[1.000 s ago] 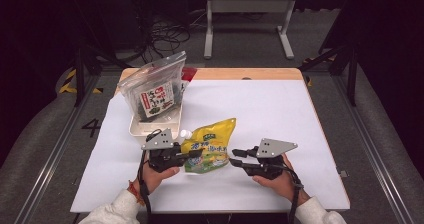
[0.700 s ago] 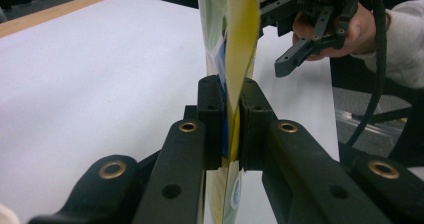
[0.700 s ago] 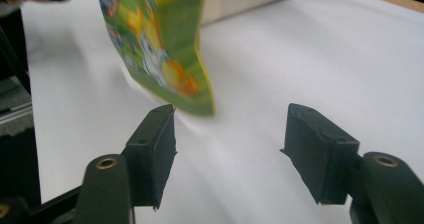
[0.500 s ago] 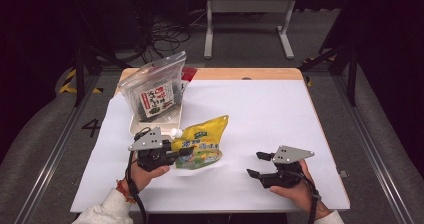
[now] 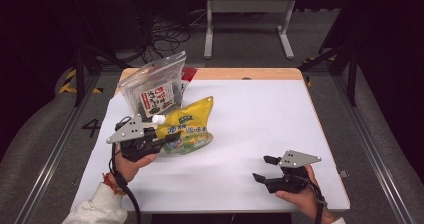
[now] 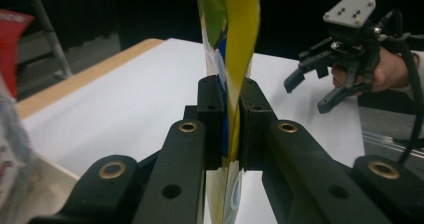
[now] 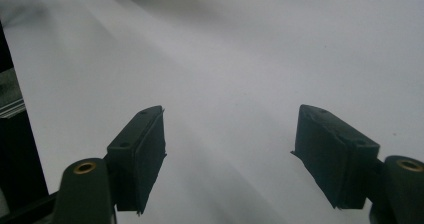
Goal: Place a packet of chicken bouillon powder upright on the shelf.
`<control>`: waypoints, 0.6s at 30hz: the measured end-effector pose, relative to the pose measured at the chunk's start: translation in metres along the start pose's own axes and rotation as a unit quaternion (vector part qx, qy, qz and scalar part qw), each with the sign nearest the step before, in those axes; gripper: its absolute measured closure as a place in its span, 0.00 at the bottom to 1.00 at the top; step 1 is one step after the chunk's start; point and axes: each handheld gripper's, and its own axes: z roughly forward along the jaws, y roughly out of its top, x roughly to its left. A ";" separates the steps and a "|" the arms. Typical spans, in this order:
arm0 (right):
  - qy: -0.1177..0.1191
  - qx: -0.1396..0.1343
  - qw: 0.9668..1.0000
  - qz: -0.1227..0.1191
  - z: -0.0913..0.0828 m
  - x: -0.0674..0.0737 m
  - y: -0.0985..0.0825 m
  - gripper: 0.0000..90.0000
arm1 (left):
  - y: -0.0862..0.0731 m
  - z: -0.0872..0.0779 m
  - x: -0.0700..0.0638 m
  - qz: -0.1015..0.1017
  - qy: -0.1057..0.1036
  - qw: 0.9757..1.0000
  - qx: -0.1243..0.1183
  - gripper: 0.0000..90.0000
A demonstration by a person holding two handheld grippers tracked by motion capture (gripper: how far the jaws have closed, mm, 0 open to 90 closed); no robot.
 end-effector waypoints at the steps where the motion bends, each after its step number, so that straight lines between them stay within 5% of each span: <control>1: 0.001 0.000 1.000 0.002 0.000 0.000 -0.001 0.32 | 0.000 0.000 0.000 0.000 0.000 1.000 0.000 0.92; 11: 0.008 0.006 1.000 0.007 0.007 0.002 -0.001 0.31 | 0.017 -0.015 0.022 0.012 0.031 0.999 -0.013 0.92; 18: 0.007 0.005 1.000 0.012 0.006 0.000 -0.003 0.31 | 0.021 -0.027 0.040 0.016 0.051 0.999 0.000 0.92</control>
